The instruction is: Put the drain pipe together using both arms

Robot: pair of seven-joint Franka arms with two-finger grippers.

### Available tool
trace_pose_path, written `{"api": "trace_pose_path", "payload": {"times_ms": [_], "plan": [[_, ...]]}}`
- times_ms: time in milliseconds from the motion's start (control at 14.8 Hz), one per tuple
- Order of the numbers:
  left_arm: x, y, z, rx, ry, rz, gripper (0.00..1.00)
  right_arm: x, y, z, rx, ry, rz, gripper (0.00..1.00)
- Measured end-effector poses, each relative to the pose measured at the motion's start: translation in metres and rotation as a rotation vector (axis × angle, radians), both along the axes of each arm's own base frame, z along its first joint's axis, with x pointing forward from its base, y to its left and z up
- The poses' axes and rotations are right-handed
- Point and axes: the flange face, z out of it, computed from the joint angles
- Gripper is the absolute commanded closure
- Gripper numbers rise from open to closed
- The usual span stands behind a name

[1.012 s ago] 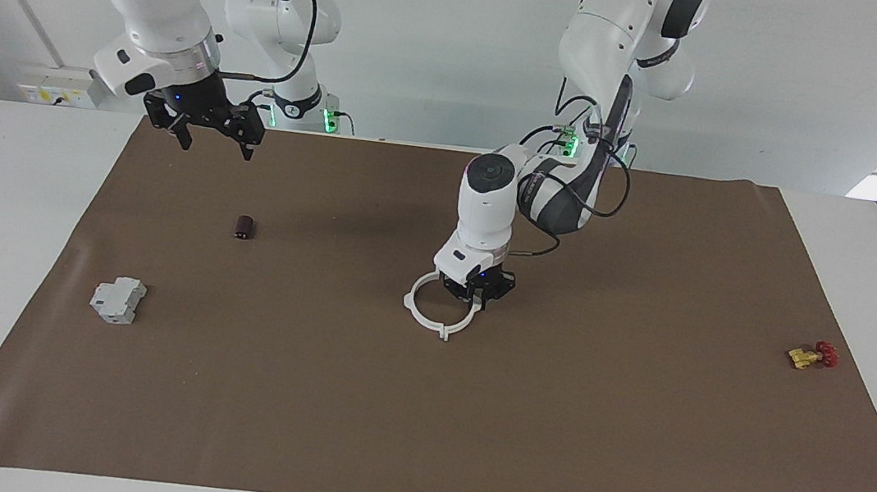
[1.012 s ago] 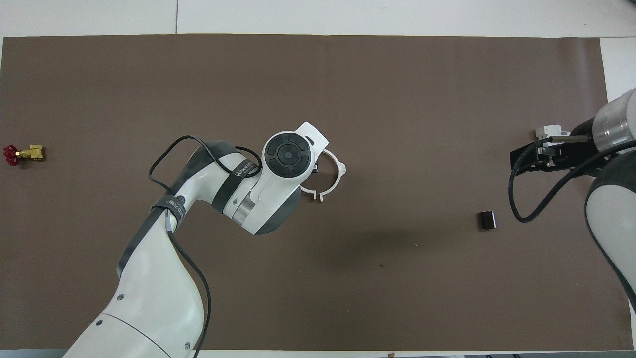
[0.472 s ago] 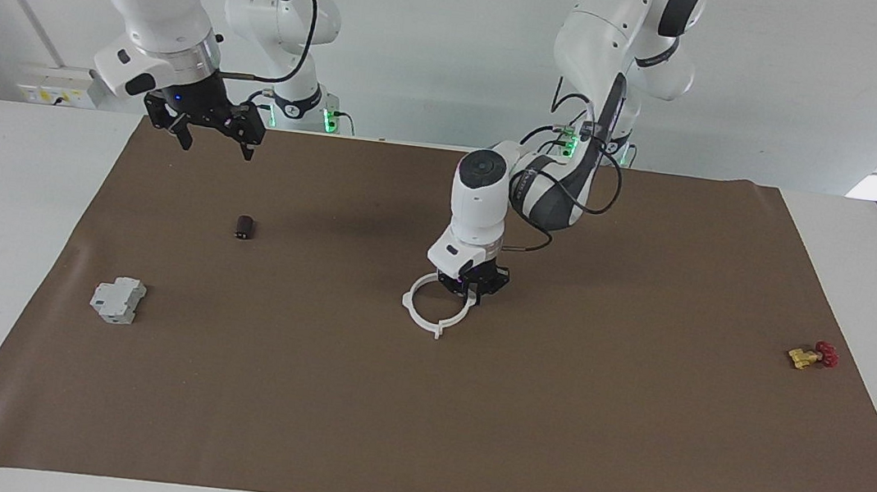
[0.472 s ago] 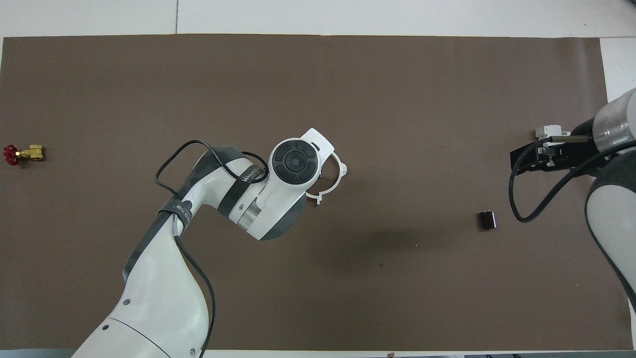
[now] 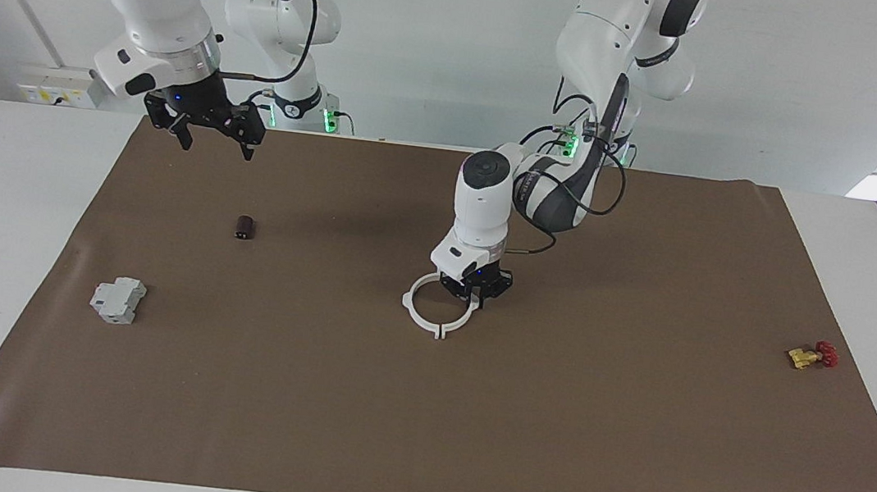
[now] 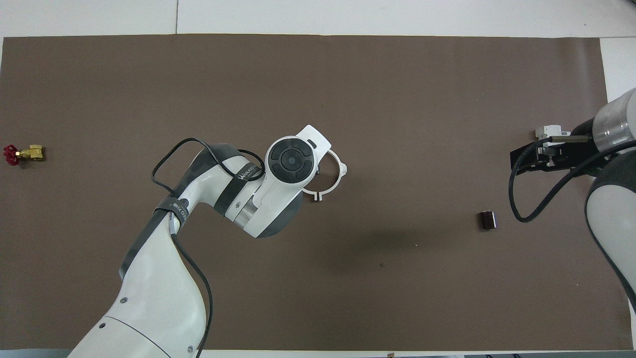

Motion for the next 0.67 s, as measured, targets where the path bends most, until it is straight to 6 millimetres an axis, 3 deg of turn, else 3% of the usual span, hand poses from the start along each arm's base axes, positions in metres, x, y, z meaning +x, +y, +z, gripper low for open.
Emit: {"api": "trace_pose_path", "payload": {"times_ms": [675], "plan": [[0.0014, 0.0009, -0.0001, -0.006, -0.009, -0.001, 1.00, 0.0000, 0.0000, 0.0000, 0.000, 0.000, 0.000, 0.00]]}}
